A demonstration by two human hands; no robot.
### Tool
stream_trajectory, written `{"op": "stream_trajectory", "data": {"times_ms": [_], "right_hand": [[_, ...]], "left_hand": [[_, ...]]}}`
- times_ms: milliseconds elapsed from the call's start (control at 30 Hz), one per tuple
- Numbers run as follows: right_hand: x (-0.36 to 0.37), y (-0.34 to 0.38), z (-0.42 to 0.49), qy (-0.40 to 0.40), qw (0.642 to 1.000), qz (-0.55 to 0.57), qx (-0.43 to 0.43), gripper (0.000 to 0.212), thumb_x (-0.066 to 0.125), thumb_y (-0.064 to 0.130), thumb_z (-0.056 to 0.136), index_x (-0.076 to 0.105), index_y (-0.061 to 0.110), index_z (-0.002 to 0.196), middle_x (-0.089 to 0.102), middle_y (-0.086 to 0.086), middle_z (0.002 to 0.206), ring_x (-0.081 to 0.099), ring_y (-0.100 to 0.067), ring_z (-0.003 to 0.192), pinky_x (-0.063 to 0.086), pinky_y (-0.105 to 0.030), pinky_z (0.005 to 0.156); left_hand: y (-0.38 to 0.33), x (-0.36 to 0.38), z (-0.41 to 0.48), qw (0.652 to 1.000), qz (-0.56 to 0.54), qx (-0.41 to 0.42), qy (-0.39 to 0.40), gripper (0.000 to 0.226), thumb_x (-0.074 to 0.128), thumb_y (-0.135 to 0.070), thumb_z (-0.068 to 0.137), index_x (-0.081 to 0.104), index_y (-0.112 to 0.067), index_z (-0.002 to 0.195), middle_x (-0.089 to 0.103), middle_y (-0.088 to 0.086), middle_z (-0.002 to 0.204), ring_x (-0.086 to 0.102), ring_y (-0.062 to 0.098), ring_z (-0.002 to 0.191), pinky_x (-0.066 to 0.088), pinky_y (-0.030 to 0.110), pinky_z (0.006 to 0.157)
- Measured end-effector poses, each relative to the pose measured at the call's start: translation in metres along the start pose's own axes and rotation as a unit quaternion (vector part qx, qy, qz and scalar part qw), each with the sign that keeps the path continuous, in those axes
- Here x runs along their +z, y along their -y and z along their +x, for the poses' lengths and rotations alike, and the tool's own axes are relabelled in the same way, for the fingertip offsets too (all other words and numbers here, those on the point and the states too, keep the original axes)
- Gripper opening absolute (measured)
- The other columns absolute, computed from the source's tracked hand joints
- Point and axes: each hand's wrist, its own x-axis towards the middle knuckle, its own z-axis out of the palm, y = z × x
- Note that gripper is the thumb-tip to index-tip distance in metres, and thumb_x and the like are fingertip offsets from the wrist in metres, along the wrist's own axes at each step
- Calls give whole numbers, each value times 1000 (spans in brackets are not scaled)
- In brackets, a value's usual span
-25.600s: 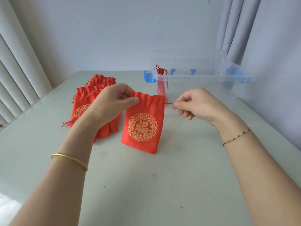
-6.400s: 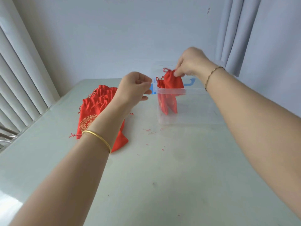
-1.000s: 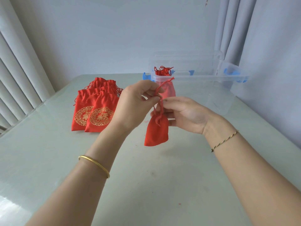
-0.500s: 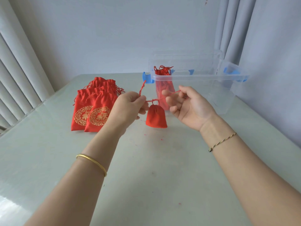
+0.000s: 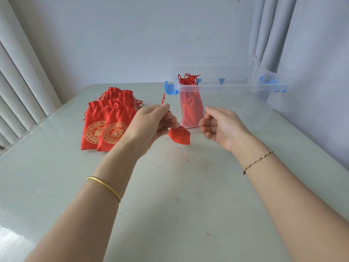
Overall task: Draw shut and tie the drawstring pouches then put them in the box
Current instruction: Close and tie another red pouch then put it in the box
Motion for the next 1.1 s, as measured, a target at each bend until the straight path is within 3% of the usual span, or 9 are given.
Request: {"op": "stream_trajectory", "data": {"times_ms": [200,367,533,600,700,800,933,1100], "right_hand": [[12,18,-12,55,994,30,-93,31,49,22,95,48,14,66,67,-10,75,58,-13,48,43,-19,44],[22,16,-17,81,990,4,-113,27,51,22,95,57,12,70,59,-7,75,56,-10,49,43,-18,47],[20,11,-14,83,995,-54,-27,31,44,35,96,62,12,86,64,-2,76,51,-11,49,37,-21,46],[20,8,-13,98,992,-81,22,27,40,29,96,57,9,97,65,-6,79,50,-13,47,34,-21,44],[21,6,-14,117,986,-113,29,15,40,13,90,51,9,100,64,-10,73,49,-15,45,33,-20,41],[19,8,-14,106,987,-123,7,8,43,3,86,46,10,87,63,-10,61,50,-17,47,36,-23,44],[18,8,-14,96,985,-138,-33,23,53,-4,82,37,13,79,61,-14,65,51,-18,48,39,-25,48],[21,0,-11,119,941,-259,-183,28,75,5,73,50,17,75,54,-13,72,50,-17,61,43,-23,54]], "left_hand": [[0,1,-2,987,149,-12,58,15,62,-20,87,64,-9,78,62,3,70,57,11,63,44,21,64],[-4,7,-6,976,199,-2,85,11,67,-15,83,66,-5,78,59,3,63,54,9,56,47,16,56],[-3,5,-5,983,165,-8,84,13,61,-11,87,63,-6,75,60,4,65,55,8,55,48,17,56],[-3,5,-5,984,155,-9,88,14,59,-11,89,63,-7,76,61,4,67,55,8,55,47,16,56],[-2,3,-3,986,147,-11,81,14,56,-12,91,63,-6,80,62,5,70,56,8,57,47,17,58],[0,3,-1,988,141,-13,56,10,56,-12,91,61,-8,82,63,0,65,57,8,56,46,19,58],[2,3,0,991,133,-15,13,8,59,-12,89,59,-12,81,63,1,66,56,7,52,45,18,54],[2,5,-1,990,140,-20,-20,11,60,-12,88,60,-11,77,62,2,60,55,5,47,44,18,53]]}}
